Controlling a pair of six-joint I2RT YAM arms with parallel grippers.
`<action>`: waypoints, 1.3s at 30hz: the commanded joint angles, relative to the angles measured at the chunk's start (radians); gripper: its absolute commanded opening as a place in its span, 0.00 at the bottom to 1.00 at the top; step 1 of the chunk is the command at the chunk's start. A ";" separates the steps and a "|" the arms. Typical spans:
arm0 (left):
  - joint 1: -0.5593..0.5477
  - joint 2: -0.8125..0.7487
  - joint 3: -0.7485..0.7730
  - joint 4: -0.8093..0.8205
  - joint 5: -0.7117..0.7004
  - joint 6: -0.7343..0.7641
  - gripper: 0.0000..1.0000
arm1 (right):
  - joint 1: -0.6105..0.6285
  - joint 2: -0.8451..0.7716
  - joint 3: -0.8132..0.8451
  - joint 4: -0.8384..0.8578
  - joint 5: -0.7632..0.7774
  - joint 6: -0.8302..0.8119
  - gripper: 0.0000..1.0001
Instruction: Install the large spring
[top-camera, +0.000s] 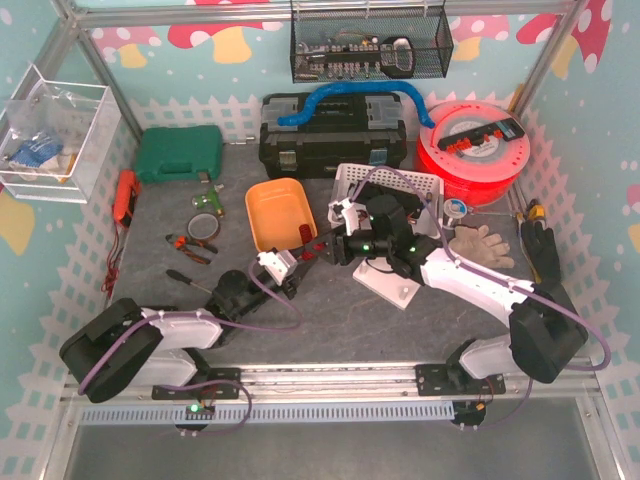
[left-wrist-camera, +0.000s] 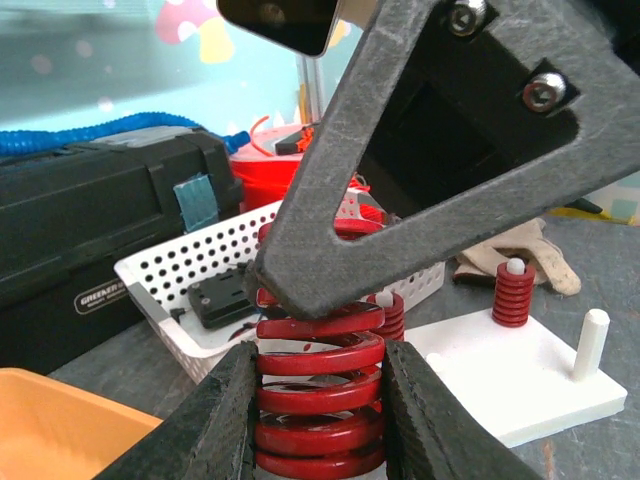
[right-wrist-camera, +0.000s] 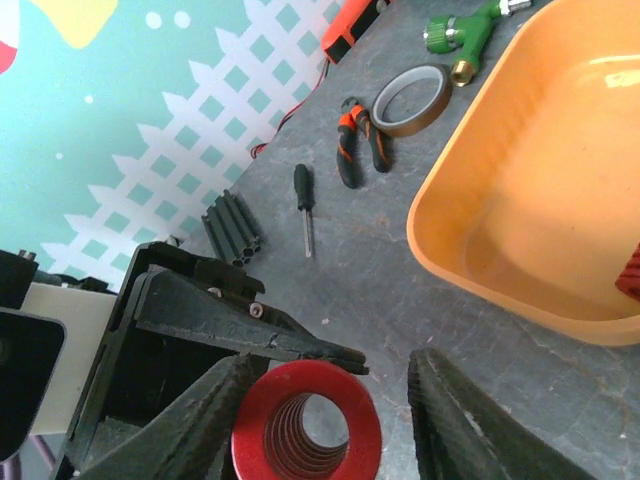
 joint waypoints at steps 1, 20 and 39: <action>-0.010 -0.006 0.012 0.051 0.009 0.018 0.18 | 0.008 0.003 0.015 0.028 -0.039 0.000 0.40; -0.010 -0.034 0.039 -0.050 -0.132 0.028 0.81 | 0.008 -0.233 -0.069 -0.217 0.522 0.000 0.00; 0.000 -0.023 0.093 -0.174 -0.226 0.020 0.85 | 0.008 -0.449 -0.117 -0.854 0.804 0.136 0.00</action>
